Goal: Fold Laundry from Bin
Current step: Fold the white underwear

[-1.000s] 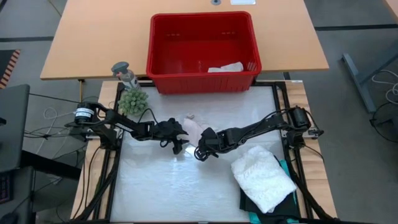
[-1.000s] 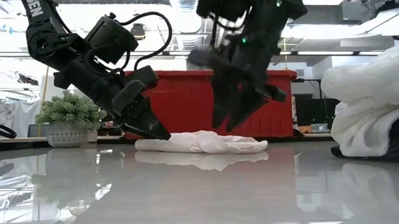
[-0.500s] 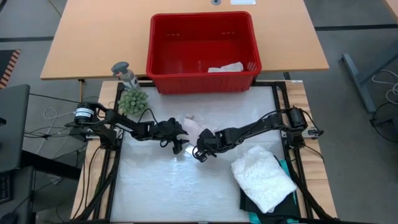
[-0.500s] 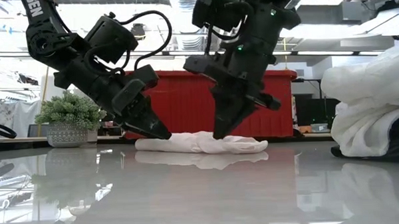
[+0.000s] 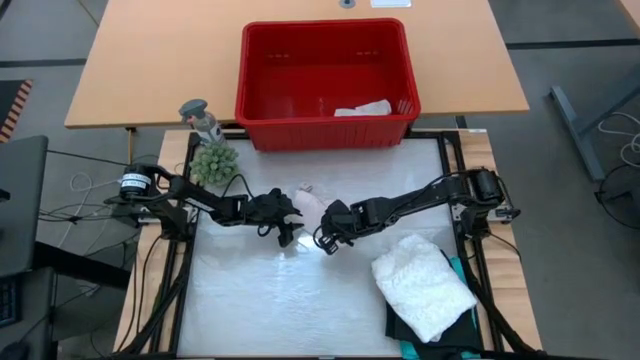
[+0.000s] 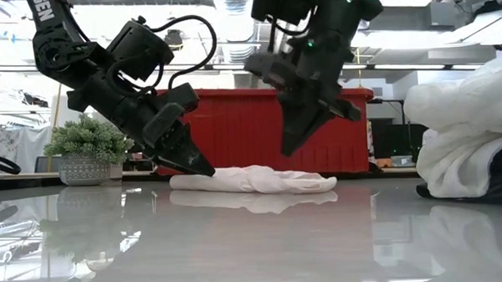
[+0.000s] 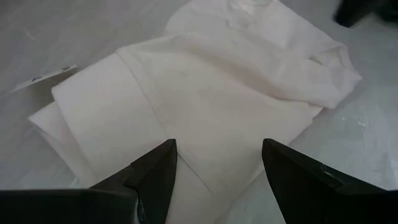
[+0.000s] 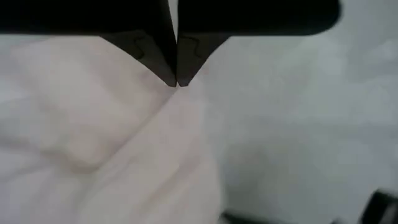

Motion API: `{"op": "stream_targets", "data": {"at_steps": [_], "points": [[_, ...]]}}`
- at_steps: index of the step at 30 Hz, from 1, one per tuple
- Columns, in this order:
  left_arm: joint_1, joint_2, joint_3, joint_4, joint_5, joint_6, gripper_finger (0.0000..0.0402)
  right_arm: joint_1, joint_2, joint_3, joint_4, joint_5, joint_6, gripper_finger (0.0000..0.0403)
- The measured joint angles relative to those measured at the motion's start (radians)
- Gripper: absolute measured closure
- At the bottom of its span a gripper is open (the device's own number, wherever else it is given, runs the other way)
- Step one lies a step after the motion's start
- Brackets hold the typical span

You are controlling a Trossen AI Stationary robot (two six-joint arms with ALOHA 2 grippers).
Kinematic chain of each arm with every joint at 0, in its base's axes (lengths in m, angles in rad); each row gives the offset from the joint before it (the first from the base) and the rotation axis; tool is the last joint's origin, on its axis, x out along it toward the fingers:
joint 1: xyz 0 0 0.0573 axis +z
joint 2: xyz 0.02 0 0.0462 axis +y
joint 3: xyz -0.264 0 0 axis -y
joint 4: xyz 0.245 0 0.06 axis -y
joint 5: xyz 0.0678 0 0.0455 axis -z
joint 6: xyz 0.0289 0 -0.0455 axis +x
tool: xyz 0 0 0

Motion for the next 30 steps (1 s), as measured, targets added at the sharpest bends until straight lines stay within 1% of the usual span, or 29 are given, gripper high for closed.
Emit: {"op": "stream_targets", "data": {"at_steps": [2,4,6,9,11,12,15,19,26,30], "points": [[0.0,0.0,0.0,0.0,-0.001,0.0,0.0175,-0.007,-0.004,0.001,0.027,-0.072,-0.001,0.0373],[0.0,0.0,0.0,-0.001,-0.001,0.0,0.0175,-0.011,0.007,0.002,0.029,-0.128,0.028,0.0331],[0.0,0.0,0.0,-0.001,-0.003,0.0,0.0175,-0.008,0.029,0.001,0.021,-0.136,0.089,0.0278],[0.0,0.0,0.0,-0.001,-0.004,-0.001,0.0175,-0.004,0.051,-0.002,0.03,-0.135,0.127,0.0199],[0.0,0.0,0.0,-0.001,-0.003,-0.001,0.0175,-0.005,0.051,-0.001,0.047,-0.135,0.128,0.0161],[0.0,0.0,0.0,-0.001,-0.004,-0.001,0.0175,-0.005,0.051,0.0,0.048,-0.134,0.128,0.015],[0.0,0.0,0.0,-0.001,-0.004,-0.001,0.0175,-0.006,0.051,0.0,0.048,-0.104,0.128,0.0145],[0.0,0.0,0.0,-0.002,-0.004,-0.001,0.0175,-0.006,0.051,0.0,0.052,-0.081,0.127,0.0166],[0.0,0.0,0.0,-0.005,-0.005,-0.001,0.0175,-0.004,0.088,0.0,0.151,-0.098,0.103,0.0202],[0.0,0.0,-0.001,-0.006,-0.013,0.0,0.0175,-0.004,0.094,-0.002,0.139,-0.105,0.108,0.0213]]}}
